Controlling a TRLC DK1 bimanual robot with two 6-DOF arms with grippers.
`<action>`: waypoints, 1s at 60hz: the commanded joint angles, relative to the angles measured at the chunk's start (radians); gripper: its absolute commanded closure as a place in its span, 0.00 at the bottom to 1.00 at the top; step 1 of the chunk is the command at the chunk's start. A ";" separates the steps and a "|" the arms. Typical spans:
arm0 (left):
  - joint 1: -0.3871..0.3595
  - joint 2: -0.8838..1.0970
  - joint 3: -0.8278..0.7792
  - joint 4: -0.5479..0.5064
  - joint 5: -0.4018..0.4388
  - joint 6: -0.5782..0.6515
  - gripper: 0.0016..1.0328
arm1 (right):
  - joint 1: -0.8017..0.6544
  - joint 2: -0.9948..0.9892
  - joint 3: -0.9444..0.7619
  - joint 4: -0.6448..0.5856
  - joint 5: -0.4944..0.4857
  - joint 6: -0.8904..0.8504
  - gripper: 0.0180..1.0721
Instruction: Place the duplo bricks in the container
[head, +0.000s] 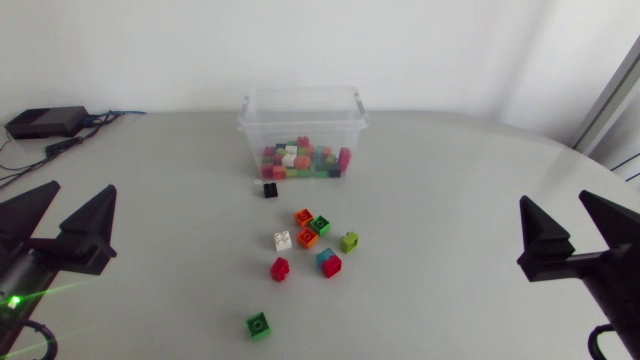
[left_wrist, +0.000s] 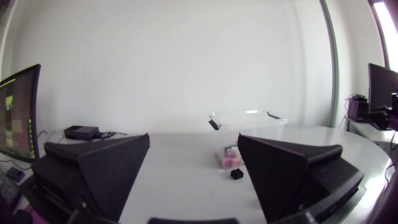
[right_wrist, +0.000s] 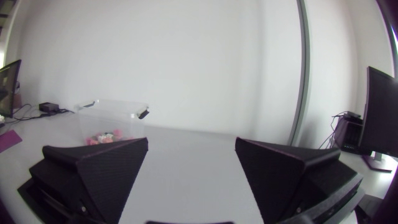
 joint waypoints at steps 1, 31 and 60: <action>-0.011 0.064 0.068 0.012 -0.007 -0.025 0.05 | 0.003 0.067 0.051 0.002 0.003 0.016 0.04; -0.212 0.538 0.329 -0.149 -0.007 -0.023 0.07 | 0.004 0.491 0.270 -0.066 0.000 0.017 0.04; -0.461 1.087 0.574 -0.510 -0.010 0.259 0.08 | 0.021 0.676 0.394 -0.317 -0.035 0.000 0.04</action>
